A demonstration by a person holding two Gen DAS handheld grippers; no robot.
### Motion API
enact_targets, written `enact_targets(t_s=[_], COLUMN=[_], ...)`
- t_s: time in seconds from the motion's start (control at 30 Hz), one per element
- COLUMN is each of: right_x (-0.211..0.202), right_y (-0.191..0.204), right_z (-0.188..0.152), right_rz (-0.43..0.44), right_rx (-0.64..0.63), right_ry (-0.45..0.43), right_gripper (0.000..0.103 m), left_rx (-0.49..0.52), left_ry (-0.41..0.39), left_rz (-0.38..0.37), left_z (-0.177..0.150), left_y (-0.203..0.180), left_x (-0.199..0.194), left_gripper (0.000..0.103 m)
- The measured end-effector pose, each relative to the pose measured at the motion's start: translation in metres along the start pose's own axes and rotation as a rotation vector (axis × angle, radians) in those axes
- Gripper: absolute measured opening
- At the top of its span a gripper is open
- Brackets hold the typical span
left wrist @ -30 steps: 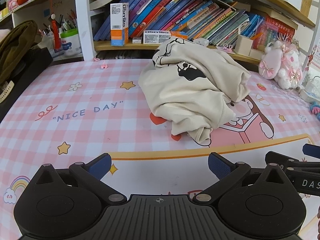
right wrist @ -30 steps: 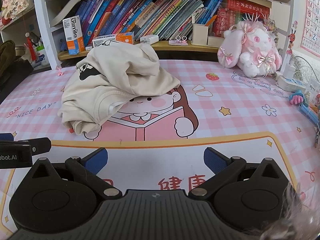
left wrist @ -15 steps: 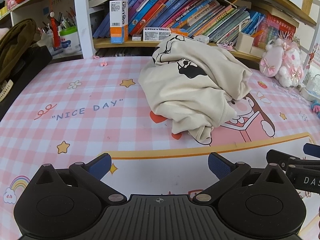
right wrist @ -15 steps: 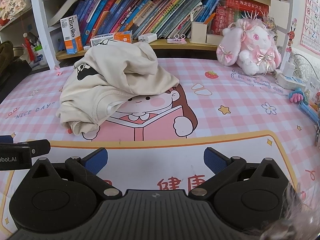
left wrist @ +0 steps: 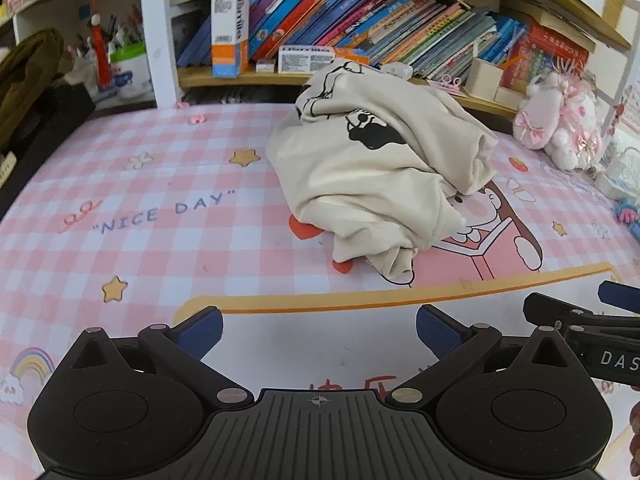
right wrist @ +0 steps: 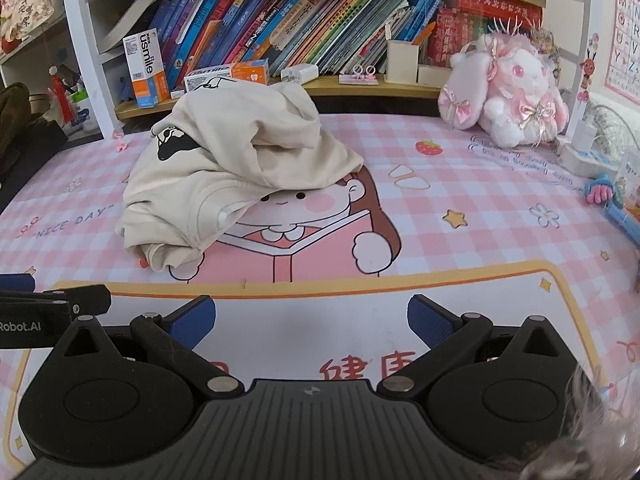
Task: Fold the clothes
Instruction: 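Move both grippers toward the crumpled cream T-shirt on the mat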
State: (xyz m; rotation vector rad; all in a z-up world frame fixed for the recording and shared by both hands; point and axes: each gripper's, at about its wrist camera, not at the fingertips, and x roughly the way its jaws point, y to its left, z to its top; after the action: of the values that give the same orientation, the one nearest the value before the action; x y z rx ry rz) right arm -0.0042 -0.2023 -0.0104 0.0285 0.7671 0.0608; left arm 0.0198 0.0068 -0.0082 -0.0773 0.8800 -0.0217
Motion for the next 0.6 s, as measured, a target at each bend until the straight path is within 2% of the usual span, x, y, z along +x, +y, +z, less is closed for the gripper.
enact_targets(t_s=[0.1, 0.23, 0.5, 0.6], right_x=[-0.001, -0.001, 0.006, 0.007], right_y=[0.000, -0.003, -0.009, -0.011], right_z=[0.002, 0.003, 0.005, 0.005], right_rz=[0.010, 0.041, 0.058, 0.082], right_rx=[-0.001, 0.007, 0.002, -0.010], right_ry=[-0.012, -0.010, 0.017, 0.014], right_gripper=[0.103, 0.103, 0.101, 0.098], left_rx=[-0.033, -0.082, -0.090, -0.093], left_ry=[0.004, 0.033, 0.043, 0.014], left_rz=[0.009, -0.030, -0.045, -0.045], left_z=[0.001, 0.002, 0.001, 0.000], left_y=[0.003, 0.005, -0.002, -0.006], left_x=[0.001, 0.004, 0.008, 0.007], left_gripper=[0.103, 0.103, 0.103, 0.103])
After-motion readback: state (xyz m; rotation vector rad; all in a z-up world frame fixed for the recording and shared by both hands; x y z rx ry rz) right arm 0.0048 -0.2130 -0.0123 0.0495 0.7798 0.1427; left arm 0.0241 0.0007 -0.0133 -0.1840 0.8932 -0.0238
